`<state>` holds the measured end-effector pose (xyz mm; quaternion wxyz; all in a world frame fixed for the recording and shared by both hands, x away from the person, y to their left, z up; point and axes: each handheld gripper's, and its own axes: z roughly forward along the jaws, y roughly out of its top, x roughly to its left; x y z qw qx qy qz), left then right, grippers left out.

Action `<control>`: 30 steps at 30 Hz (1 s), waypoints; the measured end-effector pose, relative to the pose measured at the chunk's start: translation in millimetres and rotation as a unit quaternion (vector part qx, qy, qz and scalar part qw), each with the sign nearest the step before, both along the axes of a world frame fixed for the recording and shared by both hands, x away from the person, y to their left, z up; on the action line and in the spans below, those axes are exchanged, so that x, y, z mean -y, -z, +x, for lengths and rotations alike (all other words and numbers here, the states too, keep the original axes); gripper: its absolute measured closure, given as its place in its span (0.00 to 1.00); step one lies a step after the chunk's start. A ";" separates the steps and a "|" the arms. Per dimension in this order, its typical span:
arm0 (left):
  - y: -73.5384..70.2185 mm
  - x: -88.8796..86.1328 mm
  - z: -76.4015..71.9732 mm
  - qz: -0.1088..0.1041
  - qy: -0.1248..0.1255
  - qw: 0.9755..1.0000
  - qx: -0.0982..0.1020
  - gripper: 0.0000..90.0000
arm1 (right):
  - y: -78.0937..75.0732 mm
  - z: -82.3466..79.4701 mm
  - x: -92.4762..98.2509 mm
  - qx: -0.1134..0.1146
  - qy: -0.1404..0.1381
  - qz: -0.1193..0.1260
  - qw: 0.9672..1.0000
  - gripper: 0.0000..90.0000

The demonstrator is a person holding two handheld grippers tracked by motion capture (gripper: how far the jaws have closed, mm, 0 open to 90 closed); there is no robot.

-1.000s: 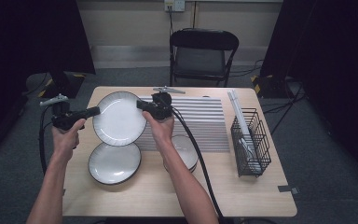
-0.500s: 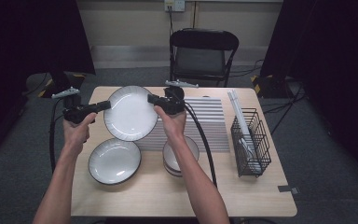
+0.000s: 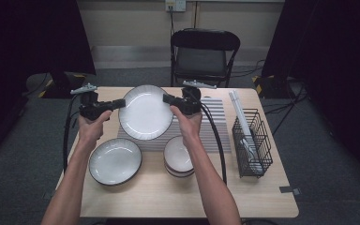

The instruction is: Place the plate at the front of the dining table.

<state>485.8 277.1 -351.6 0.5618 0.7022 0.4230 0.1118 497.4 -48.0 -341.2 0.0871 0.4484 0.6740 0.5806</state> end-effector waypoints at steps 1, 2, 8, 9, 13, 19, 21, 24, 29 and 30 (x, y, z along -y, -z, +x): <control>-0.1 2.4 1.6 0.002 0.002 1.000 -0.002 0.96 | 0.5 0.3 3.2 -0.002 0.002 0.001 1.000 0.94; 0.1 5.0 3.0 -0.002 0.003 1.000 -0.002 0.96 | 0.7 0.6 6.0 -0.002 0.004 0.002 1.000 0.94; 2.8 16.9 11.0 0.000 0.006 1.000 -0.003 0.96 | 3.0 4.2 18.4 0.000 0.010 0.003 1.000 0.94; 4.5 18.8 12.9 -0.001 0.009 1.000 -0.003 0.96 | 4.4 5.2 20.3 0.001 0.011 0.002 1.000 0.94; 10.8 25.8 18.2 0.010 0.008 1.000 -0.006 0.96 | 12.2 9.4 26.4 -0.004 0.016 0.004 1.000 0.94; 21.3 31.9 25.8 0.021 0.007 1.000 -0.012 0.96 | 23.6 15.8 31.2 -0.017 0.019 0.001 1.000 0.94; 24.3 32.8 27.1 0.018 0.008 1.000 -0.015 0.96 | 26.3 17.4 32.1 -0.017 0.018 -0.003 1.000 0.94; 29.3 34.4 28.6 0.015 0.007 1.000 -0.018 0.96 | 30.5 20.0 34.4 -0.021 0.017 -0.001 1.000 0.94; 40.8 36.5 32.8 0.017 0.008 0.999 -0.027 0.96 | 38.8 24.4 35.6 -0.028 0.014 -0.008 0.999 0.94; 43.1 37.0 33.6 0.019 0.009 0.999 -0.028 0.96 | 40.5 25.2 36.0 -0.030 0.015 -0.009 0.999 0.94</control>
